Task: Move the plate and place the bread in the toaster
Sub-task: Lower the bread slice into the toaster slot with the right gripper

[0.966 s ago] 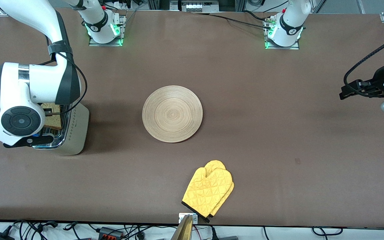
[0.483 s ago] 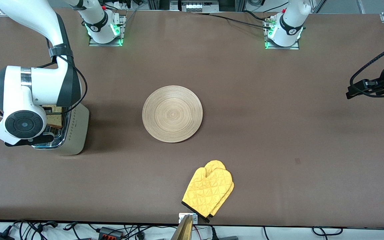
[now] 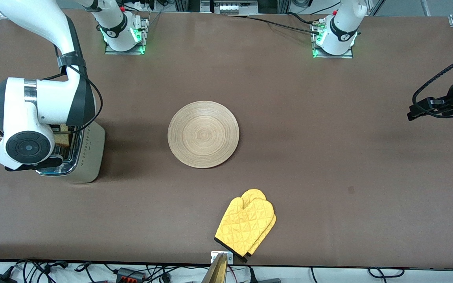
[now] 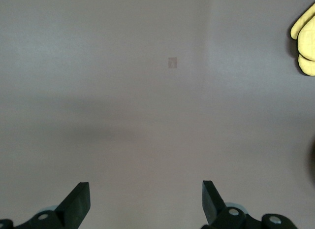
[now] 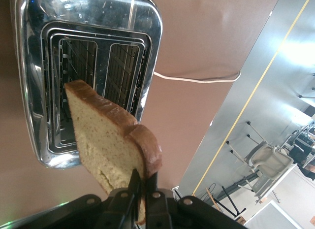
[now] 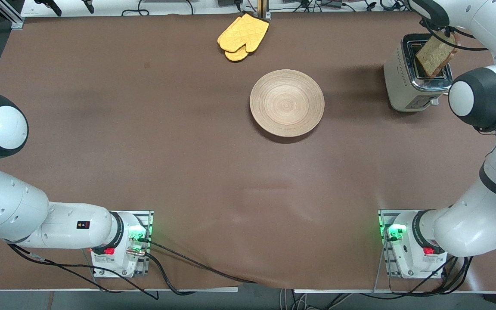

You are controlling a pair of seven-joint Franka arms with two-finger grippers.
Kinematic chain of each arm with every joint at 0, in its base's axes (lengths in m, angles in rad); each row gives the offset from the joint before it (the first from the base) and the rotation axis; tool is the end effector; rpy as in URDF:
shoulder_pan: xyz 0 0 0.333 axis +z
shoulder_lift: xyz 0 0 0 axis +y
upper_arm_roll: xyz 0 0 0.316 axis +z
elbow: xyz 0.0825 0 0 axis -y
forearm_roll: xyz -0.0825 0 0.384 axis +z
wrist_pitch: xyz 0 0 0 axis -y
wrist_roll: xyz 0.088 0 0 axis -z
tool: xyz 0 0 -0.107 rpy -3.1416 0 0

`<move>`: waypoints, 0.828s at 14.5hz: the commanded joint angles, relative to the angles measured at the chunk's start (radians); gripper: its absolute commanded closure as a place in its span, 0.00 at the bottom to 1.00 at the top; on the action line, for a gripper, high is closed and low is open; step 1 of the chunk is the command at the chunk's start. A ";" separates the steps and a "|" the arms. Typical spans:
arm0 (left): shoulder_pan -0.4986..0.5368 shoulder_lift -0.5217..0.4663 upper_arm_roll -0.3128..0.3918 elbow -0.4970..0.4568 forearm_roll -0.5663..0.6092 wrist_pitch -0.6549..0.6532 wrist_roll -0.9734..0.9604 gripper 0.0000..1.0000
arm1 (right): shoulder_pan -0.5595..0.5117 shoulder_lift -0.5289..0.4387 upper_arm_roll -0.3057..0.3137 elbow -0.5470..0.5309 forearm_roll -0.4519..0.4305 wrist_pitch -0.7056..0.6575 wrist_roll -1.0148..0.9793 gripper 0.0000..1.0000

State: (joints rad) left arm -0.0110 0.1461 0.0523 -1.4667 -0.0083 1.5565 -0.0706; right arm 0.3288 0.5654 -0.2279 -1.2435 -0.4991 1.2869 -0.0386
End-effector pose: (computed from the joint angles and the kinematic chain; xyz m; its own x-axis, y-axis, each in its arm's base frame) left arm 0.5962 0.0215 0.5883 0.9922 0.1114 -0.0560 0.1113 -0.9938 -0.0033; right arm 0.6576 0.0406 0.4381 0.8886 -0.0369 -0.4571 0.2509 -0.7952 0.5521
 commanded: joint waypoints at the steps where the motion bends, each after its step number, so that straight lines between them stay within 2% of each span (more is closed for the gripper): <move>1: 0.031 -0.003 -0.023 0.006 -0.004 0.007 0.018 0.00 | 0.004 -0.016 -0.001 -0.011 -0.026 -0.009 0.009 1.00; 5: 0.075 -0.008 -0.072 0.006 -0.001 0.002 0.015 0.00 | 0.001 -0.001 0.001 -0.013 -0.015 0.017 0.014 1.00; 12: 0.066 -0.010 -0.078 0.008 -0.007 0.002 0.006 0.00 | 0.001 0.022 0.002 -0.013 0.023 0.045 0.022 1.00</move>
State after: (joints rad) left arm 0.0474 0.1443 -0.0117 -1.4657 -0.0082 1.5603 -0.0702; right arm 0.3300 0.5879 -0.2270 -1.2500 -0.4953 1.3234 -0.0376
